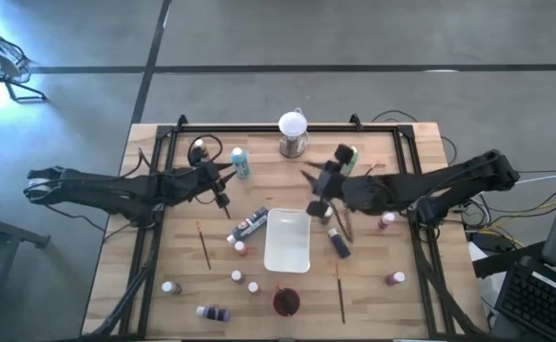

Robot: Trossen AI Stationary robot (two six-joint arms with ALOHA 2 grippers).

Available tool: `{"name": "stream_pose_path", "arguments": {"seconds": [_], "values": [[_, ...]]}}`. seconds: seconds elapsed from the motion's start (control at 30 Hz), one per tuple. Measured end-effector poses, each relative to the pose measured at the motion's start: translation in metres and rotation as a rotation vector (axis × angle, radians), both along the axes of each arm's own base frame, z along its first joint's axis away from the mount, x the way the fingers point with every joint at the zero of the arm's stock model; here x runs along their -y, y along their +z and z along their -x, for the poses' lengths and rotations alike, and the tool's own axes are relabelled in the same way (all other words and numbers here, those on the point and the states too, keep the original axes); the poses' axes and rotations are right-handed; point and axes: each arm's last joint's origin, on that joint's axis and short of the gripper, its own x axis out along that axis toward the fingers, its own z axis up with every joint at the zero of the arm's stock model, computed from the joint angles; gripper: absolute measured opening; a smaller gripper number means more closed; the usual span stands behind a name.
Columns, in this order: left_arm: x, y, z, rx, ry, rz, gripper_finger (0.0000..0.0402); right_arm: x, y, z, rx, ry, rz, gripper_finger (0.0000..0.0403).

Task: Pick & Place Paint Supplies
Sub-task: Put the gold paint brush into the red cup

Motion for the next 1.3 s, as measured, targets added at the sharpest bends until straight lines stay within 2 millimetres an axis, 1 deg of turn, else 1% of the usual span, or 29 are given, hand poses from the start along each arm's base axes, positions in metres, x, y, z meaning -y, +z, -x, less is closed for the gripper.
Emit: {"name": "stream_pose_path", "arguments": {"seconds": [0.13,0.23,0.33,0.43,0.53,0.6,0.73,0.83,0.97,1.13,1.3], "values": [[0.000,0.000,0.000,-0.009,-0.005,-0.013,0.0124,0.004,0.007,0.016,-0.113,-0.120,-0.130,0.0138],[0.000,0.000,0.000,-0.009,-0.004,-0.013,0.0124,0.006,0.006,0.024,-0.146,-0.173,-0.186,0.0155],[0.000,0.000,0.000,-0.007,-0.005,-0.013,0.0124,0.008,0.001,0.031,-0.178,-0.219,-0.218,0.0163],[0.000,0.001,0.000,-0.002,-0.004,-0.012,0.0124,0.010,0.000,0.038,-0.193,-0.265,-0.215,0.0160],[0.001,-0.001,0.000,0.021,-0.017,0.049,0.0124,0.012,0.002,0.046,-0.157,-0.341,-0.165,0.0145],[0.001,0.003,0.000,0.010,-0.038,0.066,0.0124,0.014,0.004,0.049,-0.147,-0.372,-0.144,0.0133],[0.000,0.023,0.006,0.094,0.072,0.241,0.0123,0.018,0.001,0.055,-0.181,-0.400,-0.147,0.0114],[0.000,0.029,0.011,0.109,0.161,0.342,0.0124,0.022,-0.001,0.058,-0.204,-0.429,-0.147,0.0105],[-0.001,0.024,0.021,0.079,0.296,0.442,0.0124,0.029,-0.004,0.062,-0.235,-0.474,-0.142,0.0096],[-0.002,0.015,0.030,0.094,0.461,0.531,0.0124,0.037,-0.004,0.066,-0.234,-0.507,-0.147,0.0091],[-0.003,0.008,0.036,0.093,0.560,0.605,0.0124,0.045,-0.003,0.072,-0.226,-0.536,-0.151,0.0102]]}}
